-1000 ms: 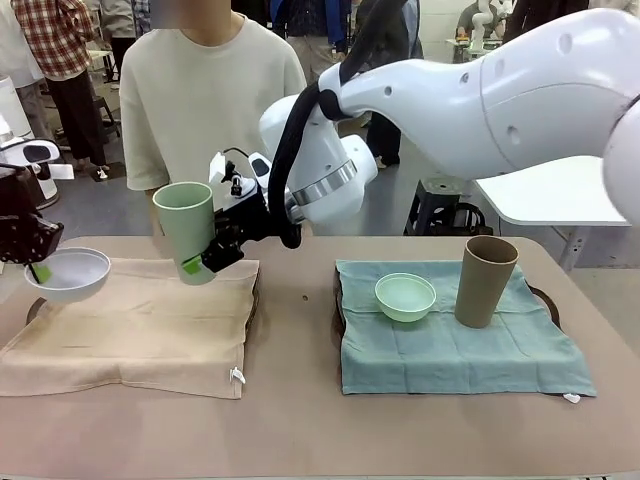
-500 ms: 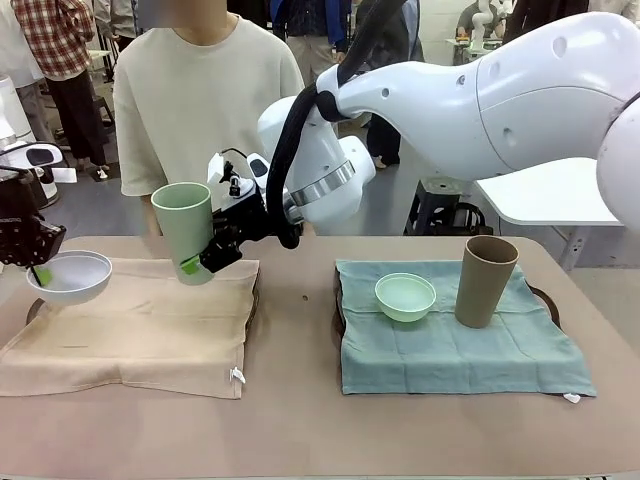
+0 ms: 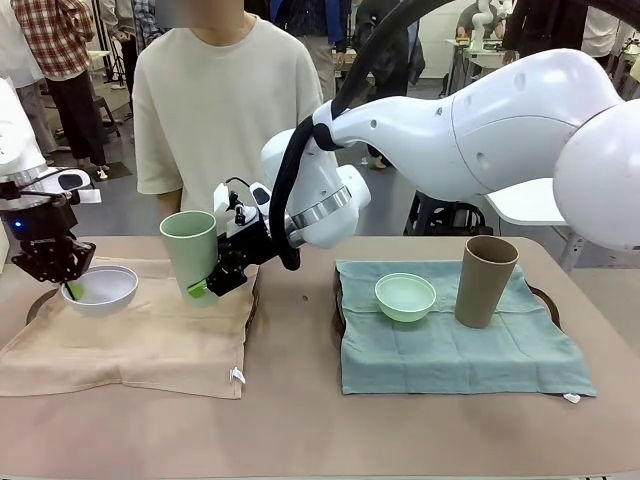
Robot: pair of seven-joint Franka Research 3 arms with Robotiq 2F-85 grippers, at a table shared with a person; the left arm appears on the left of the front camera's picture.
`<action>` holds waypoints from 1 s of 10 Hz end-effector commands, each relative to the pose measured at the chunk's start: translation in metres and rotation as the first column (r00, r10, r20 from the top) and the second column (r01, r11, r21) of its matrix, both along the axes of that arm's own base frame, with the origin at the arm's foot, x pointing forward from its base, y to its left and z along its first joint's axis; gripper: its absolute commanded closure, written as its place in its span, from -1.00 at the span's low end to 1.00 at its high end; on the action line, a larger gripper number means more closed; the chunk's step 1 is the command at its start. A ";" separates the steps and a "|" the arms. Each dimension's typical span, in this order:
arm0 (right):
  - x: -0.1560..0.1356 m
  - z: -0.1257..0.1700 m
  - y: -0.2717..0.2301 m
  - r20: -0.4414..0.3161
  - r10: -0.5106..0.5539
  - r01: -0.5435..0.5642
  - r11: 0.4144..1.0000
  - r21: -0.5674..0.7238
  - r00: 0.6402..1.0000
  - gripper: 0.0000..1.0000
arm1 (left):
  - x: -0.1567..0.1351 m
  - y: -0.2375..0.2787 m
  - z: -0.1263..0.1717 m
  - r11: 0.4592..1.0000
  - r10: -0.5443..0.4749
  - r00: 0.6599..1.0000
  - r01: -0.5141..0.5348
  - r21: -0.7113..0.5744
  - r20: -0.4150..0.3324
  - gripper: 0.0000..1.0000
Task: Set up a tray with a mat and arrange the tableware.
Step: Place the Picnic Bowl and Reusable plastic cup back onto the Handle tray in front of the human's position.
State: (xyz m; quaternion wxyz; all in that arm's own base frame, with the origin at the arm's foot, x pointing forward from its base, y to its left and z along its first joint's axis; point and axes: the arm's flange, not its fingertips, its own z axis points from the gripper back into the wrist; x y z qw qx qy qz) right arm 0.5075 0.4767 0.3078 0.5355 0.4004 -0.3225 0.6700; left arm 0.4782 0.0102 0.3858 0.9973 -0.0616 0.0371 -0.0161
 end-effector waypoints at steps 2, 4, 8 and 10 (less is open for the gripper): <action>0.007 -0.012 0.004 0.015 0.023 -0.024 0.999 0.028 1.000 -0.61 | 0.007 0.001 -0.014 0.999 0.021 0.997 -0.019 -0.027 0.074 0.90; 0.011 -0.023 0.006 -0.003 0.026 -0.026 0.999 0.021 1.000 -0.61 | 0.012 0.000 -0.020 0.999 0.019 0.994 -0.014 -0.042 0.110 0.90; 0.020 -0.042 0.006 -0.030 0.019 -0.019 1.000 0.020 0.999 -0.61 | 0.018 -0.005 -0.036 0.998 0.002 0.996 0.003 -0.056 0.089 0.90; 0.021 -0.045 0.006 -0.036 0.009 -0.008 1.000 0.028 0.999 -0.61 | 0.018 -0.008 -0.039 0.998 0.002 0.997 0.002 -0.057 0.071 0.90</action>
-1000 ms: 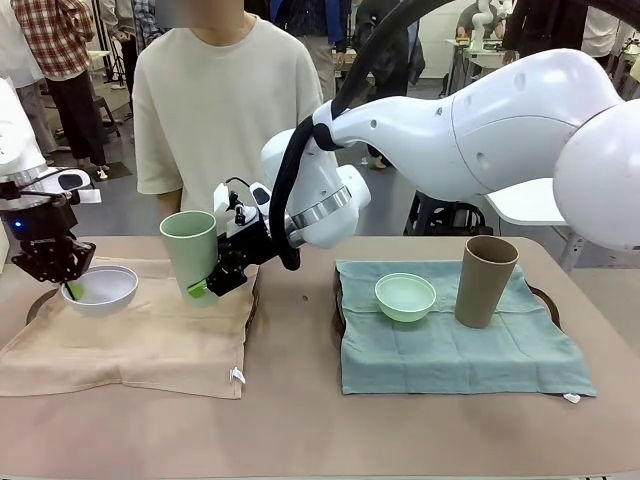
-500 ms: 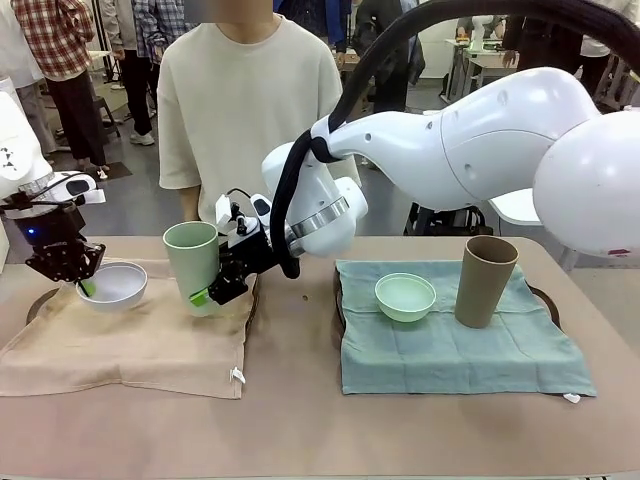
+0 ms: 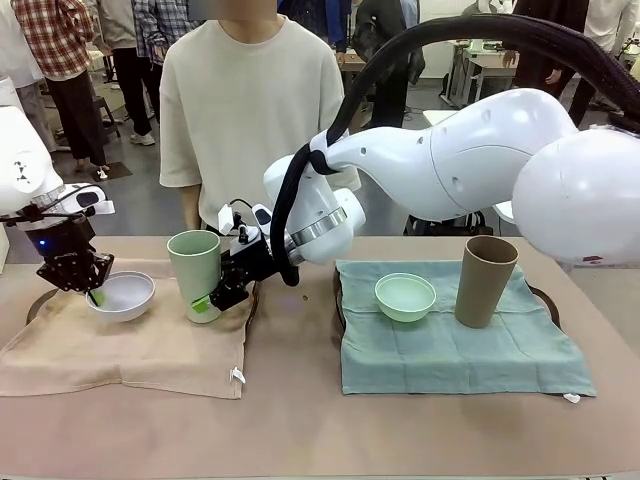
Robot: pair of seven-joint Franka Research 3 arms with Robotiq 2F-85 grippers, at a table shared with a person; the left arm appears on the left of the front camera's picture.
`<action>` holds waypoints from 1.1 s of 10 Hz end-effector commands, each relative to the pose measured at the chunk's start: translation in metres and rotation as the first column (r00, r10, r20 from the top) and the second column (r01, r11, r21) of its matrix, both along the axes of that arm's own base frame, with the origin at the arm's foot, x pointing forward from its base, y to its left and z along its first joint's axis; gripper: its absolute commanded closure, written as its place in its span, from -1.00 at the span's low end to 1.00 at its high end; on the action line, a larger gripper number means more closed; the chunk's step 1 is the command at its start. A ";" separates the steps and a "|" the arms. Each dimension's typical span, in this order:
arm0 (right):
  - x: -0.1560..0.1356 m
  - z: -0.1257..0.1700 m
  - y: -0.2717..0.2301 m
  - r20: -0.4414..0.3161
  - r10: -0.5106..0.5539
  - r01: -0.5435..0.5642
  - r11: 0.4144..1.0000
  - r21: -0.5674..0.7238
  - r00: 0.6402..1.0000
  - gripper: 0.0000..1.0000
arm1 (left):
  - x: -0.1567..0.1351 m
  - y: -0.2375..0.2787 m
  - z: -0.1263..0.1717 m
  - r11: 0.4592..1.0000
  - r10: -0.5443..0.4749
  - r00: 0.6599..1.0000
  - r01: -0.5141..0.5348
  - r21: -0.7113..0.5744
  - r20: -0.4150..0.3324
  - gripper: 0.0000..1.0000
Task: Set up a tray with a mat and arrange the tableware.
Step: Place the Picnic Bowl and Reusable plastic cup back onto the Handle tray in front of the human's position.
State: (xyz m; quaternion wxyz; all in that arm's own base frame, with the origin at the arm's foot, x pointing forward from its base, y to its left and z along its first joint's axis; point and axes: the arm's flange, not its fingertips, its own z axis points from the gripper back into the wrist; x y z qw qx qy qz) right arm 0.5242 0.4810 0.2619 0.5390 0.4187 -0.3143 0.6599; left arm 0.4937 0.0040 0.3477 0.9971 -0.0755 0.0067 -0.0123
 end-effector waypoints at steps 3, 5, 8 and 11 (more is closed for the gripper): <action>0.001 0.005 -0.001 0.000 0.008 -0.008 1.000 -0.021 1.000 -1.00 | 0.001 -0.002 -0.002 1.000 -0.002 1.000 0.002 -0.009 -0.025 -0.29; -0.011 0.030 -0.007 -0.001 -0.027 0.027 0.986 -0.162 1.000 -1.00 | -0.005 0.001 0.009 1.000 -0.011 1.000 0.011 -0.014 -0.026 0.44; -0.017 0.061 -0.038 -0.060 -0.159 0.130 0.934 -0.333 0.985 -1.00 | -0.018 0.009 0.032 0.999 -0.049 0.998 0.049 0.002 -0.030 -0.14; -0.029 0.093 -0.073 -0.118 -0.401 0.297 0.818 -0.493 0.908 -1.00 | -0.044 0.004 0.072 0.992 -0.127 0.992 0.127 0.025 0.008 -0.36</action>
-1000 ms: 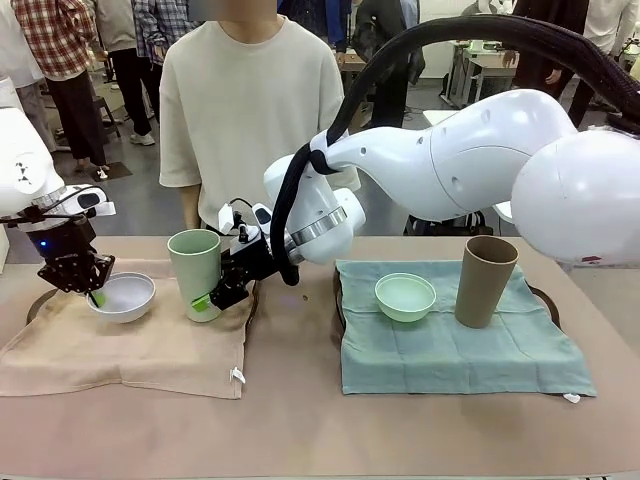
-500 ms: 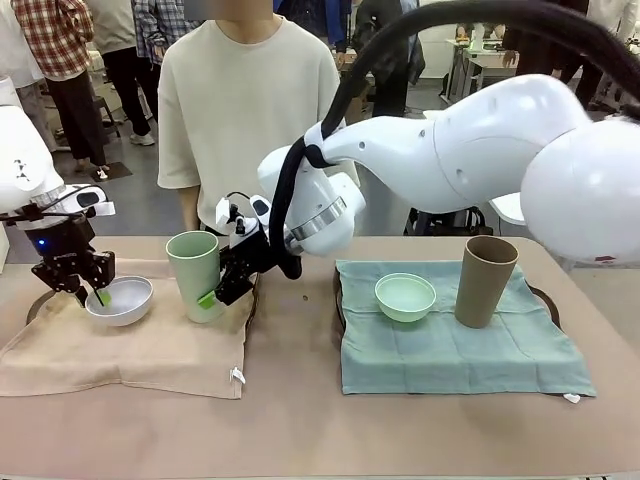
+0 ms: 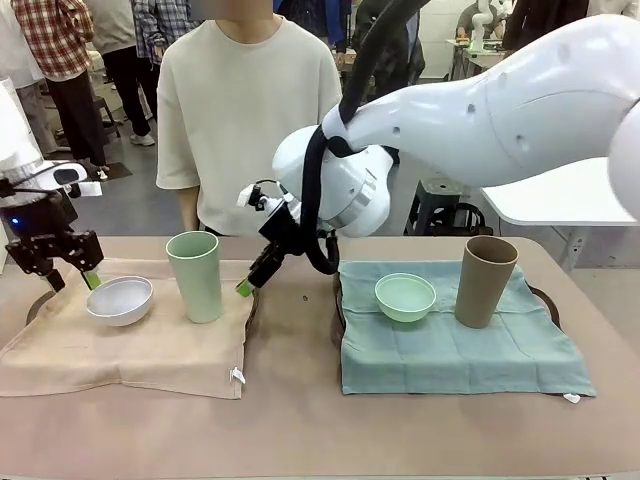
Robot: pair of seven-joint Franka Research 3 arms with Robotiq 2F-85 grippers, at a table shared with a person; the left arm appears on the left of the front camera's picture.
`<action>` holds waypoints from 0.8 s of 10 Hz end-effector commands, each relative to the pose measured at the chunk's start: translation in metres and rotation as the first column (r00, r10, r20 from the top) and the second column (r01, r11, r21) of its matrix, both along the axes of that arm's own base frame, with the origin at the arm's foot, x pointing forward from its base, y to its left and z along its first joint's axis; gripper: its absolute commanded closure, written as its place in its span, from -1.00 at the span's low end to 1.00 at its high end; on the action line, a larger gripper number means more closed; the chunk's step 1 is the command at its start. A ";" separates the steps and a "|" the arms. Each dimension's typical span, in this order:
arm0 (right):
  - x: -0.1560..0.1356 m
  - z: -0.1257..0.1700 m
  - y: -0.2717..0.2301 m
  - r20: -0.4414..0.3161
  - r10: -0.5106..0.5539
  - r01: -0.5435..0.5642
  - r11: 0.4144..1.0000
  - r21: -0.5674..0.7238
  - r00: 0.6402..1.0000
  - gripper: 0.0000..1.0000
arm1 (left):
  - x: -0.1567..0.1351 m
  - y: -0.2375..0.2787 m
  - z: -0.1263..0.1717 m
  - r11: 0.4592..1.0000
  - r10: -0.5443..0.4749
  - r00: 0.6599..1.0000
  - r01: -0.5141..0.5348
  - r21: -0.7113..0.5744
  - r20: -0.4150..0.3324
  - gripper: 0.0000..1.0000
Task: Set up a tray with a mat and arrange the tableware.
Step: Place the Picnic Bowl and Reusable plastic cup back onto the Handle tray in front of the human's position.
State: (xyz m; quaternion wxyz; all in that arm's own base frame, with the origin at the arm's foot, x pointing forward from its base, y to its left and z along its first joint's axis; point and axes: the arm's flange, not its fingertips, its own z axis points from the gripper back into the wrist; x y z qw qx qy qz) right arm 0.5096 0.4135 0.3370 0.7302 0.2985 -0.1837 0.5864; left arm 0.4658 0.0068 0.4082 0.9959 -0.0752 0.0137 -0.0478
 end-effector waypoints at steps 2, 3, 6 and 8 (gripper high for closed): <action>-0.043 0.074 -0.027 -0.021 -0.295 0.286 0.940 -0.186 0.955 -1.00 | -0.035 -0.017 0.049 0.988 -0.140 0.989 0.137 0.068 0.055 -0.36; -0.056 0.101 -0.037 0.005 -0.426 0.414 0.877 -0.245 0.905 -1.00 | -0.040 -0.028 0.065 0.981 -0.171 0.983 0.164 0.101 0.067 -0.36; -0.115 0.170 -0.065 0.090 -0.707 0.662 0.602 -0.446 0.702 -1.00 | -0.052 -0.068 0.102 0.966 -0.202 0.976 0.185 0.181 0.080 -0.36; -0.142 0.200 -0.067 0.032 -0.779 0.665 0.512 -0.544 0.627 -1.00 | -0.059 -0.087 0.125 0.959 -0.221 0.971 0.199 0.201 0.095 -0.36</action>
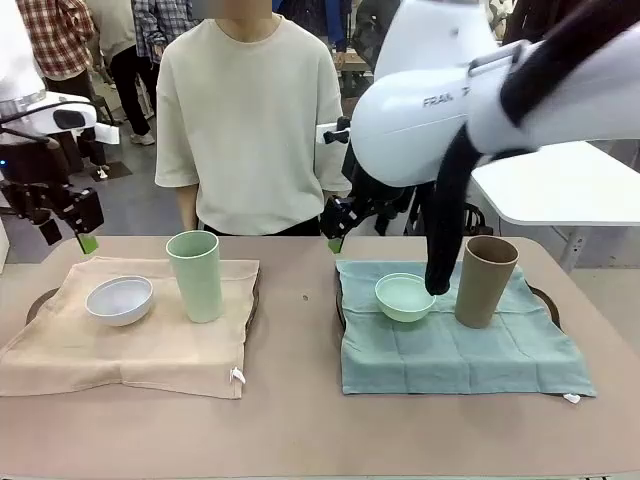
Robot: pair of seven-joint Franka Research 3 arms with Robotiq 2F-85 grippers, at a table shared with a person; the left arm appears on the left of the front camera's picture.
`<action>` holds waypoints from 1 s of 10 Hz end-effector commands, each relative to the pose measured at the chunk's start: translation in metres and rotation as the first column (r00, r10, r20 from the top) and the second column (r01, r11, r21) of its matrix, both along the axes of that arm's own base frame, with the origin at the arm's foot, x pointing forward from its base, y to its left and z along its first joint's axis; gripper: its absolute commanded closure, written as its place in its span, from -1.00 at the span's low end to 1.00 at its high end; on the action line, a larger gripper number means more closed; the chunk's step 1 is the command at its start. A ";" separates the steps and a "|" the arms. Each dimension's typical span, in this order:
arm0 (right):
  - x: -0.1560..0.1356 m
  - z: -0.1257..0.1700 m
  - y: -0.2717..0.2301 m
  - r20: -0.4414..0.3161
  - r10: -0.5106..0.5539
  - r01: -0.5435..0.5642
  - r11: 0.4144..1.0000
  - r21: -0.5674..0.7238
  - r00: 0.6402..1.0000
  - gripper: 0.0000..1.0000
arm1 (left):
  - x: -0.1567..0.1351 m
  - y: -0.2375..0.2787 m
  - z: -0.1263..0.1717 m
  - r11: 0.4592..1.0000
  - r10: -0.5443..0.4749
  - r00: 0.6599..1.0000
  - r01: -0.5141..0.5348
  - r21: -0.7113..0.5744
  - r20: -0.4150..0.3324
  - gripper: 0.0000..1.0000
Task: Set up a tray with a mat and arrange the tableware.
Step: Place the Picnic Bowl and Reusable plastic cup back onto the Handle tray in front of the human's position.
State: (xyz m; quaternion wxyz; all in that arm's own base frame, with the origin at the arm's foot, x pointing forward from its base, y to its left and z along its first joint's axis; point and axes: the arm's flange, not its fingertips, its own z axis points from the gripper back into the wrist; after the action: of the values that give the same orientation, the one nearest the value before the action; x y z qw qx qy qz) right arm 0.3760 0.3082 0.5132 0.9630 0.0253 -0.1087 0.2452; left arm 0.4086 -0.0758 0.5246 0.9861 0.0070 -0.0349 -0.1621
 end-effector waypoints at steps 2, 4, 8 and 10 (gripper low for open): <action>-0.026 0.044 0.041 -0.201 -0.132 0.132 0.991 -0.013 0.971 -1.00 | -0.012 -0.013 0.027 0.999 0.020 1.000 -0.021 0.030 0.019 -0.36; -0.038 0.036 0.027 -0.130 -0.117 0.110 0.992 -0.061 0.985 -1.00 | -0.003 -0.009 0.010 1.000 0.001 1.000 -0.001 0.004 0.007 -0.36; -0.038 0.036 0.027 -0.130 -0.117 0.110 0.992 -0.061 0.985 -1.00 | -0.003 -0.009 0.010 1.000 0.001 1.000 -0.001 0.004 0.007 -0.36; -0.038 0.036 0.027 -0.130 -0.117 0.110 0.992 -0.061 0.985 -1.00 | -0.003 -0.009 0.010 1.000 0.001 1.000 -0.001 0.004 0.007 -0.36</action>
State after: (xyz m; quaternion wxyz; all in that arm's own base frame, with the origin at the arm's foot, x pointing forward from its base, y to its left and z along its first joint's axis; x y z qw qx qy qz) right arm 0.3405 0.3406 0.5540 0.9813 0.0134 -0.0274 0.1901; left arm 0.4057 -0.0859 0.5355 0.9871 0.0078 -0.0307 -0.1570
